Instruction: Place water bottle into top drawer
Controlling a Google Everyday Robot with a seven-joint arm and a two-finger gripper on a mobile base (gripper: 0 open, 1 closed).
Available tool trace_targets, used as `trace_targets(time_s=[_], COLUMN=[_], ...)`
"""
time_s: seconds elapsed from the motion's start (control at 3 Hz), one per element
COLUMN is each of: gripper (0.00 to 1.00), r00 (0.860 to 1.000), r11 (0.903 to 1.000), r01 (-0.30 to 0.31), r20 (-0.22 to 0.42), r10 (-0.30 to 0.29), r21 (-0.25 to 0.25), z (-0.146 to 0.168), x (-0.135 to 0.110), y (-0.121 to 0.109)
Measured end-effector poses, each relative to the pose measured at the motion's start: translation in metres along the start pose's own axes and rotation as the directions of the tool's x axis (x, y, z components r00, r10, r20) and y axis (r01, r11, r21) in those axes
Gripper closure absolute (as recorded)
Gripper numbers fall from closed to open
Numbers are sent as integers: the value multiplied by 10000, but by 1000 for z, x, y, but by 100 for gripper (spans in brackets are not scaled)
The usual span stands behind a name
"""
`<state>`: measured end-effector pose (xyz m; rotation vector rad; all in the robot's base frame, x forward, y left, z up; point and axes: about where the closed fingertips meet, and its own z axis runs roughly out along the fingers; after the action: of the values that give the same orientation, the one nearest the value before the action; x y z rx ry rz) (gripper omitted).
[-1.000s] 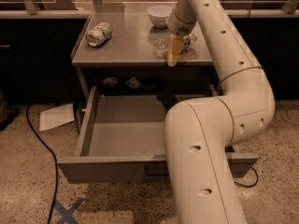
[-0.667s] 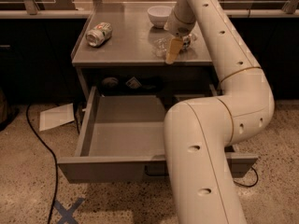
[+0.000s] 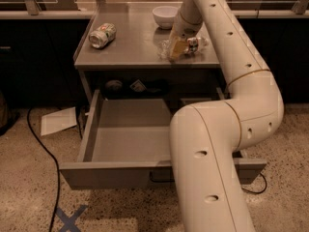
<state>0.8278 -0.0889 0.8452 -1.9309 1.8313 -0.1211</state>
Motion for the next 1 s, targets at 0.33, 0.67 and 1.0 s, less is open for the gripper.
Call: trace_targets(time_s=[0.33,0.67,1.0], gripper=[88,100,100], r00=[9999,9937,9764], r11=[10000,9997,9993], r01=[-46,116,297], r20=[163,1113,2134], r10=[45,-140,-343], r21=[62,225,248], z=[3,-20,-49], x=[-3,-25,-51], y=[-2,-1,11])
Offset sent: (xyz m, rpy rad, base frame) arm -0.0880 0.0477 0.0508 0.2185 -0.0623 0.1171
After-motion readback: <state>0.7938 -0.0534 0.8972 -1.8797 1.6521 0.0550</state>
